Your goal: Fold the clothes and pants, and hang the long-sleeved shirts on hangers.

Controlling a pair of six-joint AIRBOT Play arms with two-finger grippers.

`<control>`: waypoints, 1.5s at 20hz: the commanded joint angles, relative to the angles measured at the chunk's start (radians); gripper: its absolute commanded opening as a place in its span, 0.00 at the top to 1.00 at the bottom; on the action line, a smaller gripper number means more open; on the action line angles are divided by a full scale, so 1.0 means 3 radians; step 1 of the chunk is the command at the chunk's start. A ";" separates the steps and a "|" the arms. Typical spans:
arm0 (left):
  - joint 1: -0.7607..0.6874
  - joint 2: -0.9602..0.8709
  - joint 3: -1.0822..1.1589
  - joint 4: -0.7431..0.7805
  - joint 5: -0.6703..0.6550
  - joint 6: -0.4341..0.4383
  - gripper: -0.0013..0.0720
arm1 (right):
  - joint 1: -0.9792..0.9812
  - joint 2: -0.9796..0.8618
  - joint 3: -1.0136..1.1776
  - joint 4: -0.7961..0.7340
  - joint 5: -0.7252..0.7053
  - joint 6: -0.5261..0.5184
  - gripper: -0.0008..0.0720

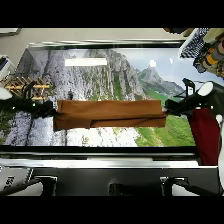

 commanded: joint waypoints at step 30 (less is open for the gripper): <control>-0.0084 -0.1500 0.2082 0.0009 -0.0459 -0.0224 0.23 | -0.0841 -0.1593 0.0973 0.1350 0.0562 -0.0664 0.13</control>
